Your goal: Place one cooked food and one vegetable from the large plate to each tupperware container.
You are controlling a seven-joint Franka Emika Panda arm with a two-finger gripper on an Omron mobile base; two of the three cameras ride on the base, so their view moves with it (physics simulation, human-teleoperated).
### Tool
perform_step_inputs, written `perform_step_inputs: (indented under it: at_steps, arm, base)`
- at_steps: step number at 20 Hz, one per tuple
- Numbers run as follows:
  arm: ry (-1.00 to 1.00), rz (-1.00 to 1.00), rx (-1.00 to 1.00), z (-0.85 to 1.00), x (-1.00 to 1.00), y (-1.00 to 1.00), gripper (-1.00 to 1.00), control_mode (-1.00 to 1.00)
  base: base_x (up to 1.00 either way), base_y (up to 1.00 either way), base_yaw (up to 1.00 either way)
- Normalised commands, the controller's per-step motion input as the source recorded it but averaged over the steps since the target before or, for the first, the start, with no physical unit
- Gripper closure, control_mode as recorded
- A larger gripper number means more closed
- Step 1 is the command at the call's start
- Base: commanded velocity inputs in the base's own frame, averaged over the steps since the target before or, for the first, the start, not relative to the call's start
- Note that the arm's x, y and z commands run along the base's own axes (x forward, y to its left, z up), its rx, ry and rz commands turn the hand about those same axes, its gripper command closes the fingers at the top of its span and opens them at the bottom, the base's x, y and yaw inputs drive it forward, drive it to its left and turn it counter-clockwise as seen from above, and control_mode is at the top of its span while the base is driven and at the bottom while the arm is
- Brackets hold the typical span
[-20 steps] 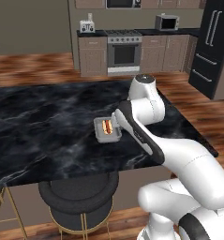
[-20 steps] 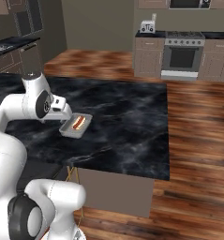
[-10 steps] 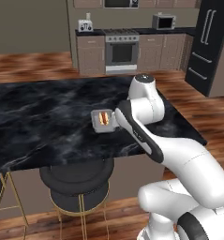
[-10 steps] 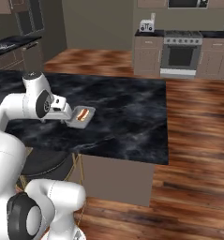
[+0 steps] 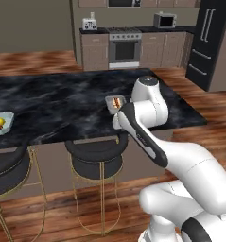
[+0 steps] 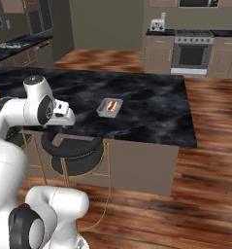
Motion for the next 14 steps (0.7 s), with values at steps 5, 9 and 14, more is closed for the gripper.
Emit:
perform_step_inputs:
  at_steps: [5, 9, 14]
  arm:
    - [0.0, 0.0, 0.0, 0.0, 0.0, 0.0, -1.0, 1.0]
    - [0.0, 0.0, 0.0, 0.0, 0.0, 0.0, -1.0, 1.0]
    - [0.0, 0.0, 0.0, 0.0, 0.0, 0.0, -1.0, 1.0]
  base:
    - [-0.09, 1.0, 0.0]
    - [-0.07, 1.0, 0.0]
    - [-0.01, 1.0, -0.06]
